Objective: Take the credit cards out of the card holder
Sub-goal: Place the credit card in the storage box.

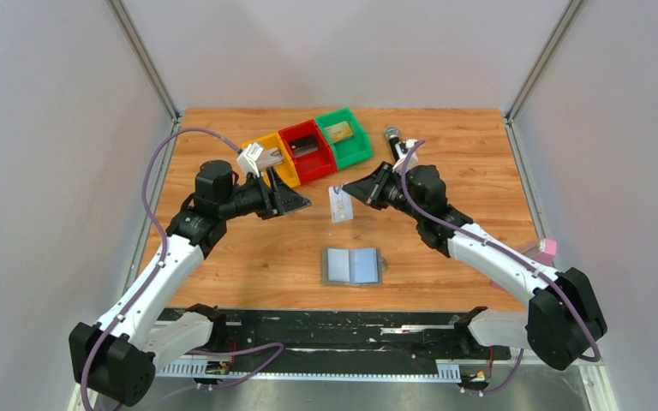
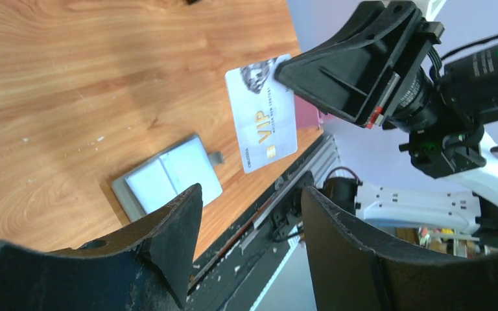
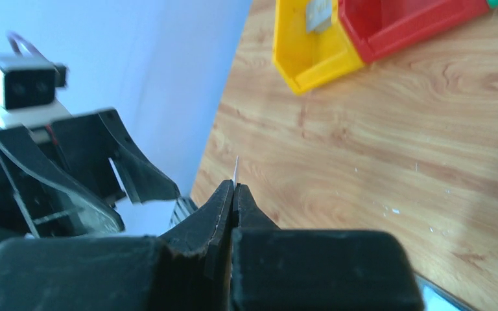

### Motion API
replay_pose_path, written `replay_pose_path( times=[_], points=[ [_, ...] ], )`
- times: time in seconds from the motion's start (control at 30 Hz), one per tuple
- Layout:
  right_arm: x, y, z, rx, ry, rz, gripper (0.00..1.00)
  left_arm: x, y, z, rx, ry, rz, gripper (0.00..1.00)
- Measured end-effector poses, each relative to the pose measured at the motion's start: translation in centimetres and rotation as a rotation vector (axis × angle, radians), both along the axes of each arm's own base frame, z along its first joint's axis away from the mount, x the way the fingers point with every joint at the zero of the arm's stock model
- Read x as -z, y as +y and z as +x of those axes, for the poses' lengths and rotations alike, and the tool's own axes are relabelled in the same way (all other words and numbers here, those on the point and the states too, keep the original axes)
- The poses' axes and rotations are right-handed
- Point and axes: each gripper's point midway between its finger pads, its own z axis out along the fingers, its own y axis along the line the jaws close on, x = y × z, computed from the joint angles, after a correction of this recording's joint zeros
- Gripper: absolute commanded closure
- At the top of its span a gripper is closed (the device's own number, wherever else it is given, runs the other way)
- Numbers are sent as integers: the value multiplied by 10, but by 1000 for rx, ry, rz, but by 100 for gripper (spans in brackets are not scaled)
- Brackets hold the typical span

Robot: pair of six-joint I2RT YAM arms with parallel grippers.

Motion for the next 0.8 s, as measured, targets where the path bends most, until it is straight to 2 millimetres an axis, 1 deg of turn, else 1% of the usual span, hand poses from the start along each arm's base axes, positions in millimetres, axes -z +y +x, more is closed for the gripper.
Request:
replay_pose_path(
  times=[0.1, 0.2, 0.27, 0.47, 0.57, 0.67, 0.73, 0.8],
  points=[
    [-13, -4, 11, 86, -4, 60, 100, 0, 0, 4, -40, 6, -34, 34],
    [-20, -5, 19, 148, 4, 111, 100, 5, 1, 9, -80, 28, -63, 34],
    [-23, -5, 21, 180, 11, 136, 100, 7, 1, 12, -103, 39, -77, 34],
    [-37, -2, 27, 283, 18, 217, 100, 6, 2, 19, -151, 22, -136, 34],
    [-41, -1, 28, 325, 24, 244, 100, 6, 1, 19, -159, 15, -173, 34],
    [-42, 0, 28, 364, 32, 264, 100, 12, 0, 19, -165, 22, -202, 34],
    [-42, 0, 28, 390, 39, 282, 100, 14, 0, 18, -169, 30, -215, 35],
    [-40, -1, 28, 412, 50, 296, 100, 12, 0, 19, -170, 27, -234, 35]
  ],
)
